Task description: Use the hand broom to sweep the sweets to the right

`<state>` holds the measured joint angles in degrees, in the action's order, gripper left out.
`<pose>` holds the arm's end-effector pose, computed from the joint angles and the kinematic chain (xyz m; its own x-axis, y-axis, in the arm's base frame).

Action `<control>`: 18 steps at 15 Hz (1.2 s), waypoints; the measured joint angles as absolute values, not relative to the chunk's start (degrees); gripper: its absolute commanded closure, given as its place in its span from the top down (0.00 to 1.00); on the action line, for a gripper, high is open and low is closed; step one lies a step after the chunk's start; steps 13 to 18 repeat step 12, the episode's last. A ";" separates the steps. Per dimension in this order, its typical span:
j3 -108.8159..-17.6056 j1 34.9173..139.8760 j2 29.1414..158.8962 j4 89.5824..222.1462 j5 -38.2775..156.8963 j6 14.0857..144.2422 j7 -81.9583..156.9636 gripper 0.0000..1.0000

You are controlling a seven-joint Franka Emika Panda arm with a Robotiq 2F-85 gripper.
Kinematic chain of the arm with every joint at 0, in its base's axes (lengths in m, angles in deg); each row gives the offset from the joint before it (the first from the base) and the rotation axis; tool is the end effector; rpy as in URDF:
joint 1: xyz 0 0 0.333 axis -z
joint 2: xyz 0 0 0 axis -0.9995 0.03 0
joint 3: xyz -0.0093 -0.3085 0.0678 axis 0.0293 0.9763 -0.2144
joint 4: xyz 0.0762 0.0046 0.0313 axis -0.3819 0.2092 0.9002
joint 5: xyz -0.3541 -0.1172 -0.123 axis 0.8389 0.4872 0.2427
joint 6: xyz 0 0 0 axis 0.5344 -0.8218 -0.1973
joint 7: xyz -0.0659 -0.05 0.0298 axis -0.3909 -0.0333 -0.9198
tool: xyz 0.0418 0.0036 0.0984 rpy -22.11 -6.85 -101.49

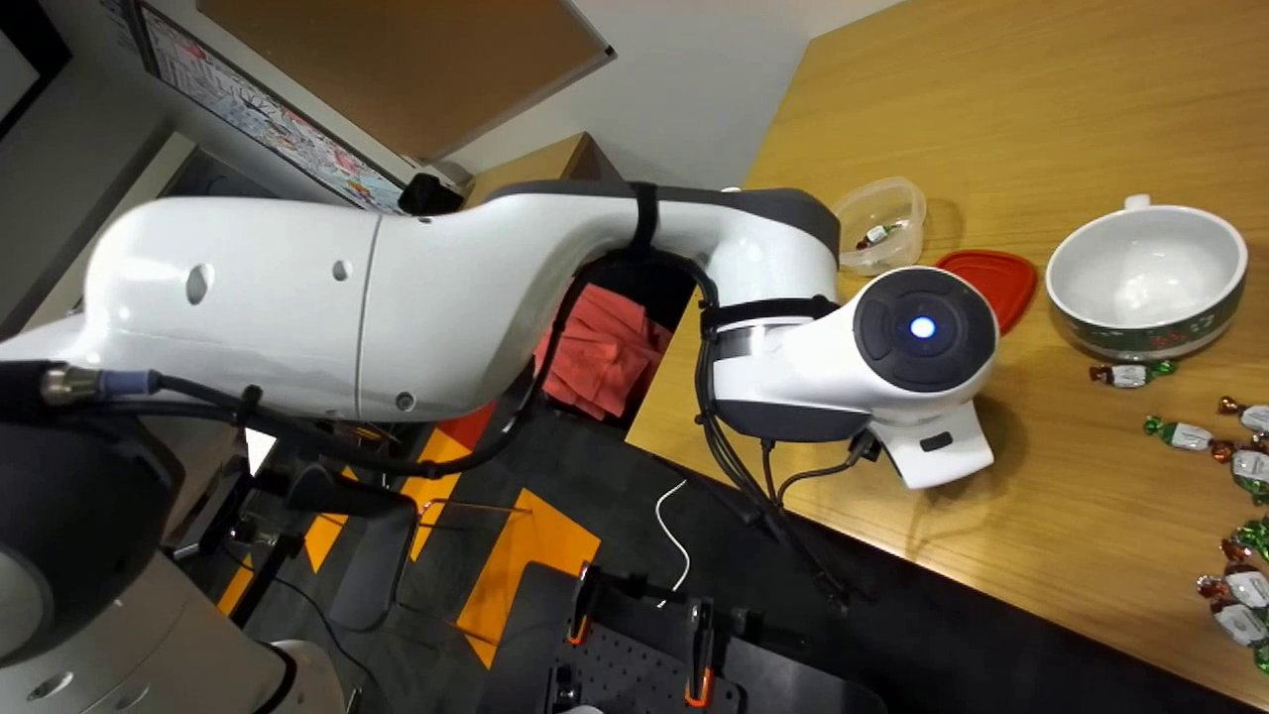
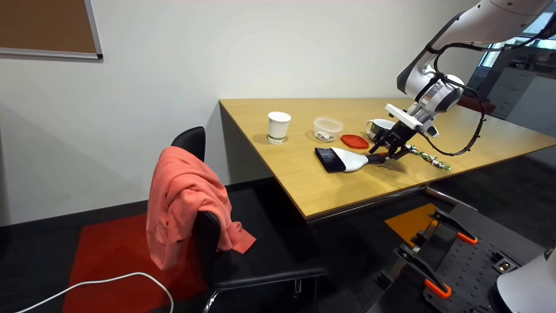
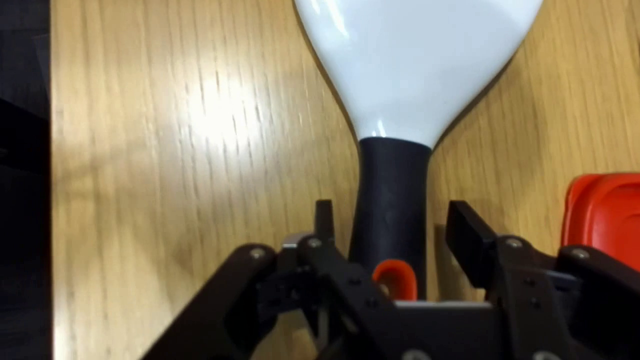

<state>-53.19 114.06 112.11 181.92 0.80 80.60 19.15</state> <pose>0.4288 -0.3522 0.1244 -0.2323 -0.8719 -0.4310 -0.9354 0.3218 -0.1468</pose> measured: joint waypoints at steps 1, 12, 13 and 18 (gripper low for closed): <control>-52.38 112.73 111.01 183.06 0.80 81.58 18.96 0.99; -36.00 90.90 100.72 195.30 40.37 95.22 -19.52 1.00; -36.00 90.90 100.72 195.30 40.37 95.22 -19.52 1.00; -36.00 90.90 100.72 195.30 40.37 95.22 -19.52 1.00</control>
